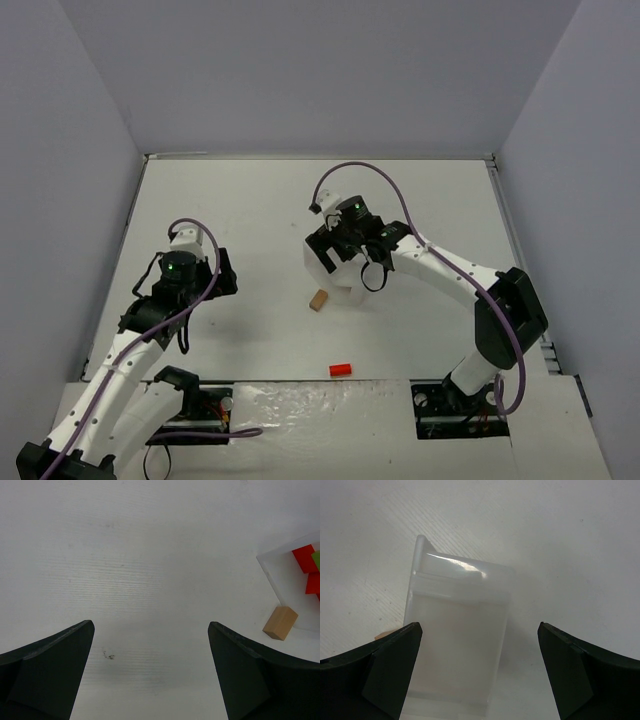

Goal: Build the wood block tower

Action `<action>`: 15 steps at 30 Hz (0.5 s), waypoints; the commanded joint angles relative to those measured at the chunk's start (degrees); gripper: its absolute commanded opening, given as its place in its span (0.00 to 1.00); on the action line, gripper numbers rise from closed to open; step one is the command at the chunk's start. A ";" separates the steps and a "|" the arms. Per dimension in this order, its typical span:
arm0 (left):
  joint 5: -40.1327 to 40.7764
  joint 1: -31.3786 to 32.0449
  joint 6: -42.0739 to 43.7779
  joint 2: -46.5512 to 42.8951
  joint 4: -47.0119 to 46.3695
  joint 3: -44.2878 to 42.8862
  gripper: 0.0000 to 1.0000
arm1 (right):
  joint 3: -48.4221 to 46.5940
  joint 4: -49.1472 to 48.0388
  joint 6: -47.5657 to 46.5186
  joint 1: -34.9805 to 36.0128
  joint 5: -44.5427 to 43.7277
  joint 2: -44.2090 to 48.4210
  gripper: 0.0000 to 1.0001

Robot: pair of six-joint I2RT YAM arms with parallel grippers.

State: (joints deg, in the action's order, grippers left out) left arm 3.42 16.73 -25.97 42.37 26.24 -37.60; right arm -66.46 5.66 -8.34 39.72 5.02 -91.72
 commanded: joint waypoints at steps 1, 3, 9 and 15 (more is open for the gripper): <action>-0.60 -0.38 0.92 0.34 -2.95 -0.54 0.97 | -1.65 0.14 0.69 -0.70 -1.39 0.57 1.00; -0.60 -0.38 0.92 0.45 -3.04 -0.54 0.97 | -2.23 0.14 0.69 -0.70 -3.50 1.62 1.00; -0.40 -0.38 1.04 0.73 -3.18 -0.60 0.97 | -4.36 0.14 0.55 -0.70 -3.42 5.48 1.00; -0.66 -0.38 1.18 1.10 -3.43 -0.54 0.97 | -4.23 0.31 1.72 -0.53 3.66 4.74 1.00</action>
State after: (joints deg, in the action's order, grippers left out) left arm 2.98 16.73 -25.70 42.76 26.20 -37.60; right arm -68.49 7.16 -7.56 39.35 4.34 -89.15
